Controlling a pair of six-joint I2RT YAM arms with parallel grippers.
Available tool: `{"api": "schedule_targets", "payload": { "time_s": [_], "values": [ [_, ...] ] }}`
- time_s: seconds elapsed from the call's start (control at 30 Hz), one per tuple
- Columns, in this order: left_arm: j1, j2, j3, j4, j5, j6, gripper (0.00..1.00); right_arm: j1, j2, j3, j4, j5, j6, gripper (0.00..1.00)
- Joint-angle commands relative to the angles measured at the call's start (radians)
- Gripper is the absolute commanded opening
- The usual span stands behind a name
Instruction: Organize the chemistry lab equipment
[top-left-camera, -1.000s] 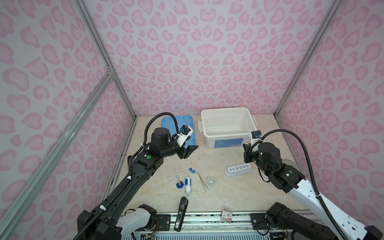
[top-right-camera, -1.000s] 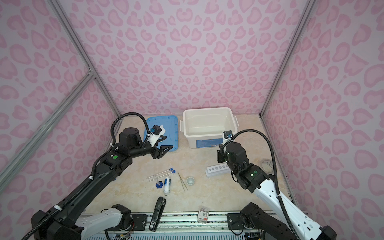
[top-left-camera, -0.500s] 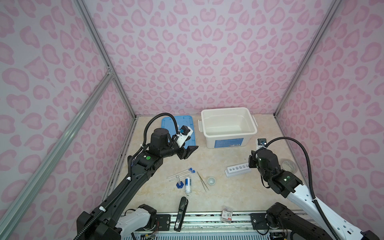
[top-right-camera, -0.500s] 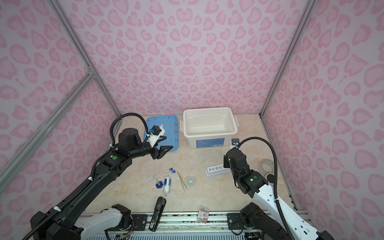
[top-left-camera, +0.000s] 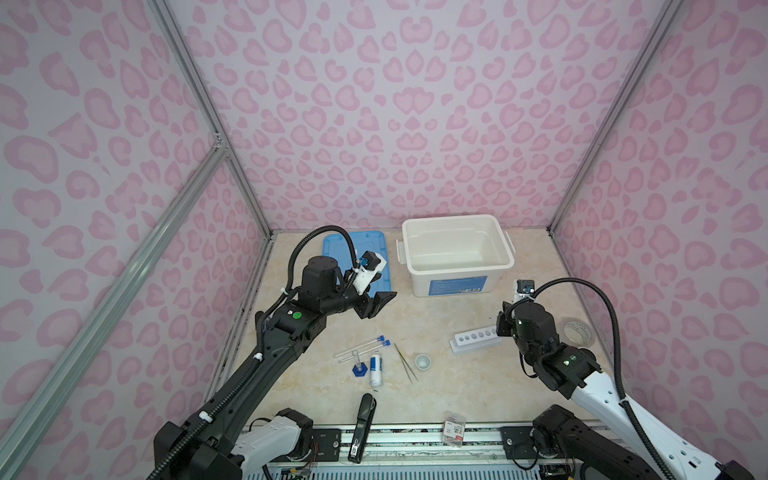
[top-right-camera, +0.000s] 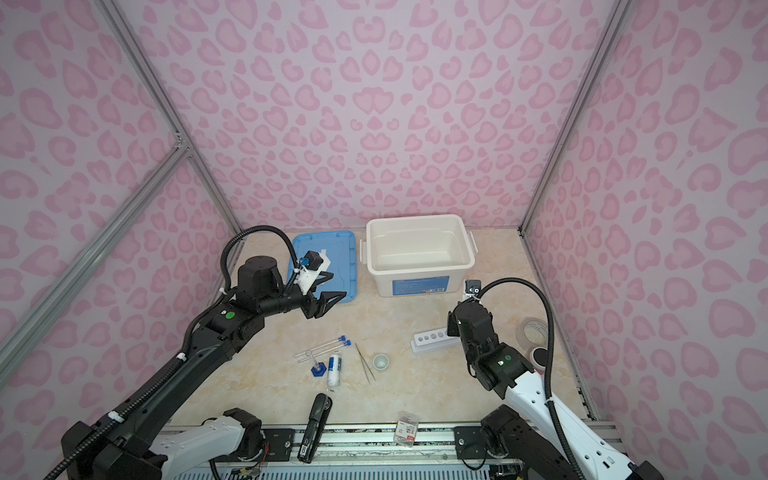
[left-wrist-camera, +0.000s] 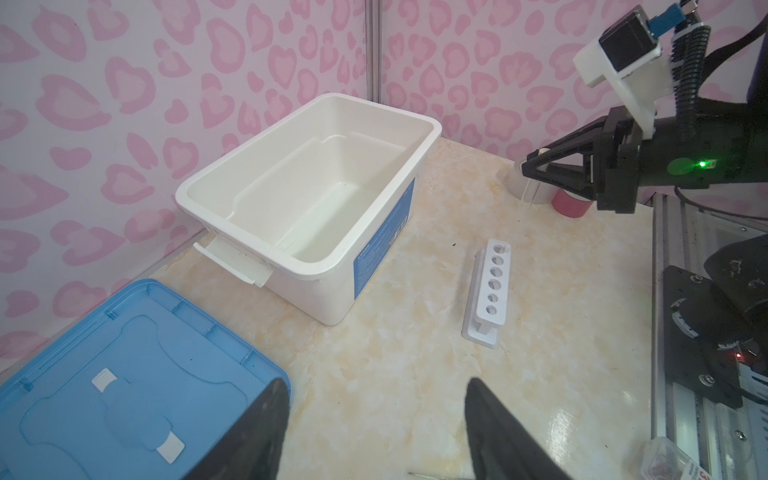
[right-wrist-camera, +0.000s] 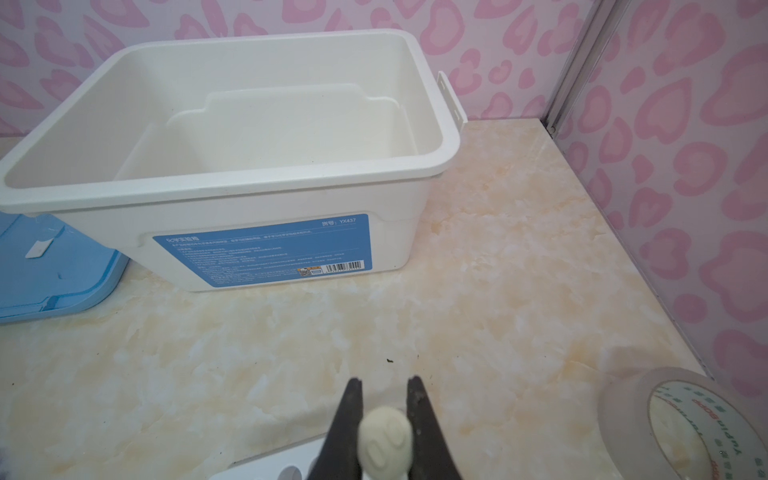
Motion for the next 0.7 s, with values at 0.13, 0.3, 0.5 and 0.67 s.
{"api": "schedule_targets", "payload": {
  "time_s": [0.13, 0.3, 0.5, 0.67],
  "values": [
    [0.0, 0.001, -0.004, 0.019, -0.001, 0.007, 0.69, -0.014, 0.032, -0.012, 0.075, -0.011, -0.012, 0.11],
    [0.0, 0.005, -0.004, 0.019, -0.006, 0.01, 0.69, -0.018, 0.034, -0.041, 0.105, -0.01, -0.008, 0.11],
    [0.0, 0.007, -0.003, 0.017, -0.01, 0.014, 0.69, -0.021, 0.053, -0.064, 0.15, -0.01, -0.012, 0.11],
    [0.0, 0.008, -0.002, 0.015, -0.012, 0.015, 0.69, -0.02, 0.075, -0.095, 0.197, 0.007, -0.008, 0.12]
  ]
}}
